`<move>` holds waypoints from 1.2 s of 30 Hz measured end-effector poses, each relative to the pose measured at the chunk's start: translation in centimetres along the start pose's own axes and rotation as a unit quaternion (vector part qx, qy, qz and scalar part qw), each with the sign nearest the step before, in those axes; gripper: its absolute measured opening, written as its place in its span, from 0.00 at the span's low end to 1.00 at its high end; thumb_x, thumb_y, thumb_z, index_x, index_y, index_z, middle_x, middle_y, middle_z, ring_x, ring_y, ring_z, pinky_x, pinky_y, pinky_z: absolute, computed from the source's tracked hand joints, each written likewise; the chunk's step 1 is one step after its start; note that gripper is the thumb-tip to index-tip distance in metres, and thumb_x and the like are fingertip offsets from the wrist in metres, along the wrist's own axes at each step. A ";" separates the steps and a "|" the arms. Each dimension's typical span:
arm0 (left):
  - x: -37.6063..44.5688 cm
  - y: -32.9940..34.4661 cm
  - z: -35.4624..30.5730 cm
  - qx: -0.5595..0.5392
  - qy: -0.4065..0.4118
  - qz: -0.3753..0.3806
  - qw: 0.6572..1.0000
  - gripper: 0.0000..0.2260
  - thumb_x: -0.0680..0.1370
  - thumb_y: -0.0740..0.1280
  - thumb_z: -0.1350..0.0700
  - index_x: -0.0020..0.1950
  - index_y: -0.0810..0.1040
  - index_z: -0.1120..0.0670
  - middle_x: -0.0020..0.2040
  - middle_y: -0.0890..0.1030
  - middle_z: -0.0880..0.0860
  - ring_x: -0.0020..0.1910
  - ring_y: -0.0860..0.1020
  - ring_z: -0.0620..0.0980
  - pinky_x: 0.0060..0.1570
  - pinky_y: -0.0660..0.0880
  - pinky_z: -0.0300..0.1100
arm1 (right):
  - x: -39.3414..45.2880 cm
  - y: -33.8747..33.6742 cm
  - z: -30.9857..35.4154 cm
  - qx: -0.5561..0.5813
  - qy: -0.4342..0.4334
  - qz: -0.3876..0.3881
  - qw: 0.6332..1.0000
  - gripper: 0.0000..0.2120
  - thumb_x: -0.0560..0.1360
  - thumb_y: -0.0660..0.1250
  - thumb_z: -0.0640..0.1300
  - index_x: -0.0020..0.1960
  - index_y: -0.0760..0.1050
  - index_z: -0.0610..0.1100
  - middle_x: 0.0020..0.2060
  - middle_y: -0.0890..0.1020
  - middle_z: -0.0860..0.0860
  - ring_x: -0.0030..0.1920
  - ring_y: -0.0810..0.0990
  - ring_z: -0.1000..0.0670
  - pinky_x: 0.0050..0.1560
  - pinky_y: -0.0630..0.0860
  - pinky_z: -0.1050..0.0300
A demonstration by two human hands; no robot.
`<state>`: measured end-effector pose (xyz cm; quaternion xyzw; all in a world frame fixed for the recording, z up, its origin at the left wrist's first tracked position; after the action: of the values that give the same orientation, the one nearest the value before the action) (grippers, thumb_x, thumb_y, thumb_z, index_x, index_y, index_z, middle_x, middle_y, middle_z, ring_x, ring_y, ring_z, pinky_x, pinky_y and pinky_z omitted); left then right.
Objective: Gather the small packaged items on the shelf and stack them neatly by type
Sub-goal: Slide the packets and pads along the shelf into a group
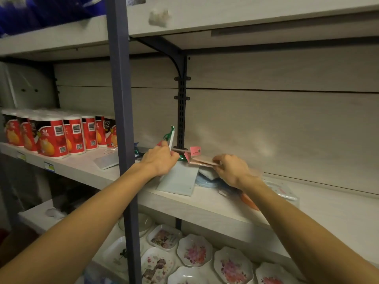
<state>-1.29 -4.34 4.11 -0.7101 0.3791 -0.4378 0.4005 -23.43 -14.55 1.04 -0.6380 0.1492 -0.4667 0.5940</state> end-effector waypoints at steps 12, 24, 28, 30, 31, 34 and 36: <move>-3.0 -1.4 -0.5 -0.060 0.040 -0.133 0.989 0.09 0.84 0.53 0.52 0.57 0.69 0.56 0.39 0.79 0.56 0.36 0.78 0.57 0.38 0.78 0.53 | -3.3 -2.6 0.4 0.067 0.085 -0.151 0.983 0.10 0.79 0.60 0.41 0.55 0.78 0.48 0.42 0.83 0.44 0.46 0.79 0.36 0.37 0.67 0.52; -4.5 -0.1 -4.3 -0.352 0.063 -0.103 0.928 0.10 0.84 0.57 0.52 0.55 0.76 0.54 0.50 0.84 0.54 0.42 0.83 0.50 0.38 0.81 0.48 | -10.9 -6.9 -0.3 0.308 0.195 -0.317 0.876 0.13 0.80 0.60 0.41 0.64 0.72 0.43 0.50 0.80 0.52 0.49 0.78 0.46 0.50 0.75 0.49; -6.0 1.4 -7.3 -0.407 0.084 -0.039 0.909 0.09 0.85 0.58 0.56 0.57 0.76 0.57 0.51 0.81 0.53 0.39 0.78 0.42 0.28 0.71 0.30 | -14.1 -8.0 -1.5 0.310 0.253 -0.316 0.860 0.12 0.79 0.60 0.42 0.62 0.71 0.44 0.45 0.77 0.54 0.49 0.78 0.46 0.49 0.75 0.48; -6.7 2.4 -8.6 -0.454 0.081 -0.013 0.887 0.10 0.85 0.57 0.58 0.61 0.75 0.60 0.54 0.81 0.56 0.41 0.80 0.43 0.28 0.73 0.29 | -15.9 -8.7 -2.3 0.317 0.273 -0.322 0.850 0.14 0.79 0.60 0.42 0.64 0.70 0.44 0.47 0.78 0.53 0.50 0.79 0.45 0.51 0.76 0.47; -7.1 2.8 -9.3 -0.466 0.074 -0.010 0.882 0.10 0.85 0.57 0.58 0.62 0.74 0.60 0.55 0.82 0.56 0.42 0.80 0.44 0.30 0.75 0.31 | -16.8 -9.1 -2.8 0.318 0.285 -0.324 0.844 0.16 0.78 0.60 0.42 0.66 0.69 0.45 0.48 0.78 0.53 0.51 0.80 0.45 0.54 0.77 0.45; -8.3 3.1 -11.8 -0.487 0.049 -0.014 0.872 0.10 0.83 0.59 0.59 0.63 0.71 0.59 0.53 0.82 0.55 0.41 0.80 0.44 0.31 0.75 0.32 | -19.8 -11.1 -4.8 0.308 0.314 -0.324 0.837 0.23 0.76 0.61 0.43 0.71 0.66 0.47 0.52 0.80 0.51 0.55 0.80 0.44 0.59 0.77 0.40; -8.9 3.3 -14.0 -0.499 0.040 -0.005 0.866 0.13 0.82 0.61 0.61 0.66 0.70 0.59 0.56 0.82 0.55 0.41 0.81 0.46 0.29 0.74 0.31 | -21.9 -12.9 -6.2 0.278 0.328 -0.322 0.843 0.25 0.76 0.62 0.43 0.73 0.65 0.48 0.53 0.79 0.51 0.56 0.80 0.44 0.61 0.77 0.41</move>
<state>-17.78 -0.98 2.45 -0.7989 0.5594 -0.2196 -0.0250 -44.34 1.10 2.61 -0.2680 -0.0150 -0.8357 0.4791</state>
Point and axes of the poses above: each hand's wrist, its own x-axis towards the middle knuckle, its own y-axis out of the palm, z = x × y, the point moved 1 cm from there along x, towards the middle knuckle
